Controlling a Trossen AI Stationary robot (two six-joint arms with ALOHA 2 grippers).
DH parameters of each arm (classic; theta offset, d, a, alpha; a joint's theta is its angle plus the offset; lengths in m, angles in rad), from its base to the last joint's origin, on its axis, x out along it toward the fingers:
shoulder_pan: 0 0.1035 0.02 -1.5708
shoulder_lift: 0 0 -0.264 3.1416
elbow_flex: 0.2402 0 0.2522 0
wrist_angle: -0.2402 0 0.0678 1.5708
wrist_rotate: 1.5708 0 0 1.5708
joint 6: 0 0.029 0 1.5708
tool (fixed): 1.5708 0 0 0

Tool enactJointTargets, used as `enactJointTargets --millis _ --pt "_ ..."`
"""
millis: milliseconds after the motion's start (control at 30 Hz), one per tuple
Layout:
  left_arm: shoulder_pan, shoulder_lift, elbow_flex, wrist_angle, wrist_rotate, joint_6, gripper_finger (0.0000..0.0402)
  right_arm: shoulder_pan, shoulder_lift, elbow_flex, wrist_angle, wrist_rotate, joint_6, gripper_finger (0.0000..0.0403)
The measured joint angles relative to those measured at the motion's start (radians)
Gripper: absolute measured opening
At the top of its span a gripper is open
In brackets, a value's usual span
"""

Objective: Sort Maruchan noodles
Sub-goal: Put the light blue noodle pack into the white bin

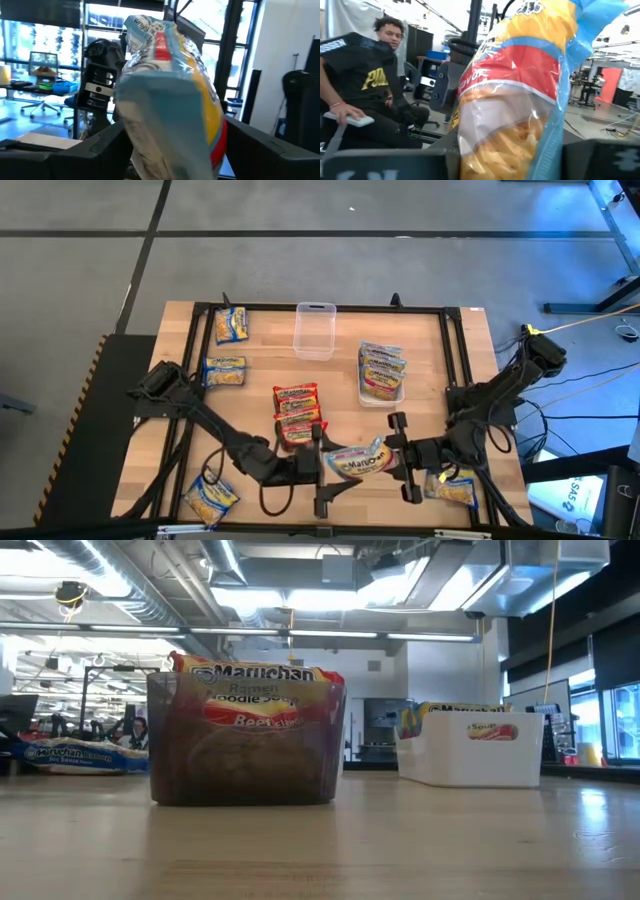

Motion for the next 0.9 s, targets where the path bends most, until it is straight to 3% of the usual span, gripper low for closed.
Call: enactJointTargets --millis 333,600,767,900 --pt "-0.002 -0.001 0.000 -0.002 -0.055 0.060 0.0194 -0.001 -0.007 0.000 -0.009 0.051 0.000 0.0115" --pt "-0.031 -0.010 0.000 -0.004 -0.154 0.179 0.0167 0.025 -0.050 0.000 -0.066 0.187 0.009 0.0232" --pt "-0.063 -0.025 0.000 -0.039 -0.263 0.265 0.0157 0.089 -0.132 0.000 -0.264 0.319 0.040 0.0292" --pt "-0.083 -0.045 0.000 -0.131 -0.351 0.306 0.0154 0.138 -0.202 0.002 -0.492 0.385 0.197 0.0311"
